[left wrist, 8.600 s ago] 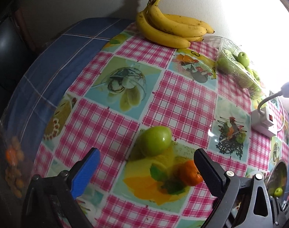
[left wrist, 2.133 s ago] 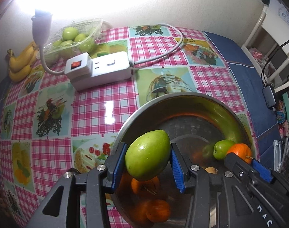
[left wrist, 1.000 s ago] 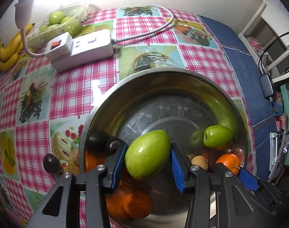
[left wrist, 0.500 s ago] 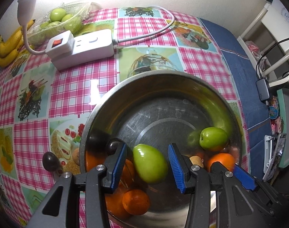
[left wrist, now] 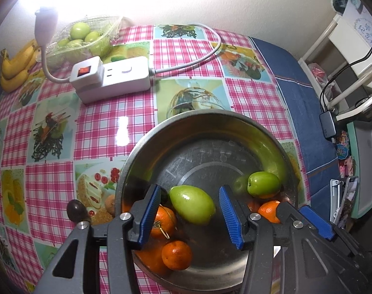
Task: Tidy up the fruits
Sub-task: 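Open the left gripper to drop the apple while the right drops the orange, then withdraw both grippers from the bowl toward the dark plum and brown fruit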
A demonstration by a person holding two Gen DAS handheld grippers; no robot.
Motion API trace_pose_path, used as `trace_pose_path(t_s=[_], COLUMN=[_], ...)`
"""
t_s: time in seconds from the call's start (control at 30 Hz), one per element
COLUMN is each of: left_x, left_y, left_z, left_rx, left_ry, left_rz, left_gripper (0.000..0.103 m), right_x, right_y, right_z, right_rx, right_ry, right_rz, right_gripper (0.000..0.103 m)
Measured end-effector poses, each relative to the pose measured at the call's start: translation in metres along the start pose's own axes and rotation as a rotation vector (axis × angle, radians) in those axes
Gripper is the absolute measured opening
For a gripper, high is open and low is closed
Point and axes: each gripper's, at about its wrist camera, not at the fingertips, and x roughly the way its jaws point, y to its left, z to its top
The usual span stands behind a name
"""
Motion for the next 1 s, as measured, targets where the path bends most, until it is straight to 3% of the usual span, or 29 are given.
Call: trace_pose_path(t_s=[0.2,0.37,0.47,0.67,0.83,0.87,0.93,1.0], left_x=[-0.003,-0.008,-0.009,-0.001,0.005,0.005,0.004,0.004], left_y=[0.012,0.027,0.040,0.065,0.082,0.084,0.088,0.091], left_z=[-0.003,-0.006,-0.009,-0.017,-0.022,-0.024,-0.025,-0.025], left_rx=[-0.017,-0.028,-0.050,-0.089,-0.131,-0.136,-0.146,-0.160], left_ry=[-0.007,-0.031,-0.037,-0.019,0.003,0.002,-0.004,-0.012], left_rz=[0.022,0.092,0.134,0.226,0.248,0.253,0.261,0.266], left_gripper=[0.054,0.058,0.062,0.071,0.072,0.074,0.088,0.093], right_x=[-0.004,0.001,0.006,0.016,0.014,0.013,0.013,0.014], right_y=[0.005,0.009,0.011,0.017,0.021,0.022,0.024,0.025], right_z=[0.001,-0.001,0.001,0.001,0.004,0.004,0.005,0.005], right_rx=[-0.001,-0.008,-0.012,-0.024,-0.024,-0.027,-0.033,-0.036], right_ry=[-0.016,-0.003,-0.003,0.007,-0.017,-0.019,-0.021,-0.022], right_rz=[-0.005,-0.006,-0.005,-0.003,0.015,0.016,0.021,0.022], right_gripper=[0.047,0.047,0.058,0.071,0.071,0.072,0.076,0.082])
